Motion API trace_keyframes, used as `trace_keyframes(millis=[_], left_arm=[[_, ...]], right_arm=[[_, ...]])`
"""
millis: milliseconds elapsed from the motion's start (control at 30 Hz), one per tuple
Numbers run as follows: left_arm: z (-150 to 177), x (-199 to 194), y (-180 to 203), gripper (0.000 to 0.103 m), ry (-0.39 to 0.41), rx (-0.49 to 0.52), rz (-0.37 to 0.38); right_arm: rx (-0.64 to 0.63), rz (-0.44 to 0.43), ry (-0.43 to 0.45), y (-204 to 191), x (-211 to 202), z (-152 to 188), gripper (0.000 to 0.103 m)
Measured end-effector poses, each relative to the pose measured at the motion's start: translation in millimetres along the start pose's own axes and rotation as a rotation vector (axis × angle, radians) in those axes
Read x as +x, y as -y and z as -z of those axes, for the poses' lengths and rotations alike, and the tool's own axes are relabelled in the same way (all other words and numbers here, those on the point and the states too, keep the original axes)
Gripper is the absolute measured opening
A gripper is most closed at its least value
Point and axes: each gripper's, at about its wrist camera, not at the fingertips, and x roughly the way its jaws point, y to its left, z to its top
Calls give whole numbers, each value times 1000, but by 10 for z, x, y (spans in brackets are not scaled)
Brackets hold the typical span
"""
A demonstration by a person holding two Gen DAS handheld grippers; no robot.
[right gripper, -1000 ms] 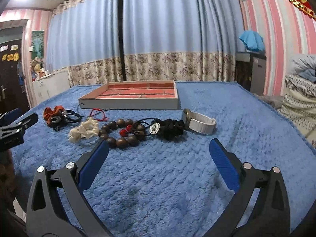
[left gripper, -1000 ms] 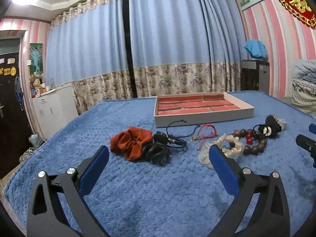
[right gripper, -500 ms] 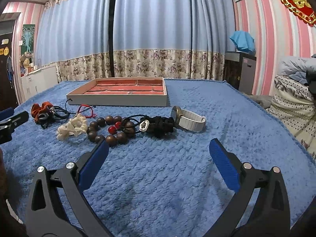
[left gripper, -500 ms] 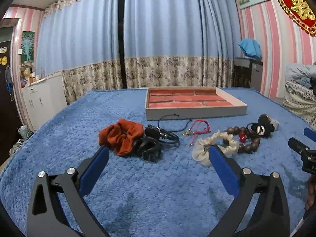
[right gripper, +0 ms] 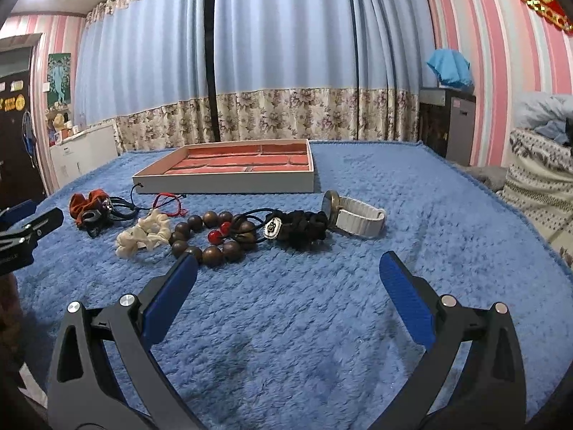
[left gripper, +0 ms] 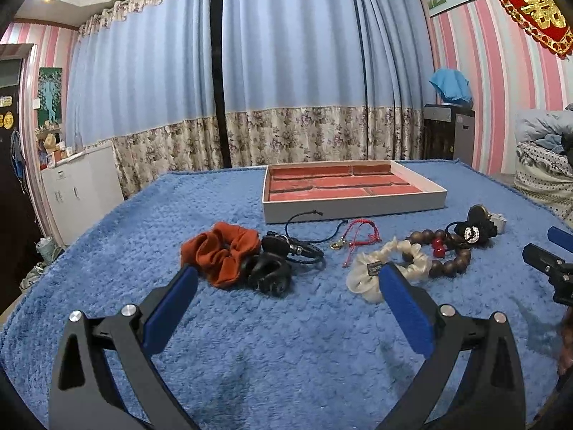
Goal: Organize jewelry
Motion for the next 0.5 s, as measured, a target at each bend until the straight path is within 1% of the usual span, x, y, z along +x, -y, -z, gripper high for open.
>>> trace_keyframes(millis=[67,167,267,400,500], left_arm=[[-8,16,26,99,-12,13,-9],[-22,7,49,99,-10,22,-22],[-42,-1,64,99,-11,9,2],[-64,21,119,99,-9,26,16],[-122,14,134,99,8,30,41]], right_arm=[[5,-9,-9,9,5,-6,99],[1,-7,-18,-8,7,-19,99],[-6,-12,-12,-27,-5,-48,99],[-4,-35,-28,-50,24,-118,99],[-22,-35,-2,-102,-12,-204,99]])
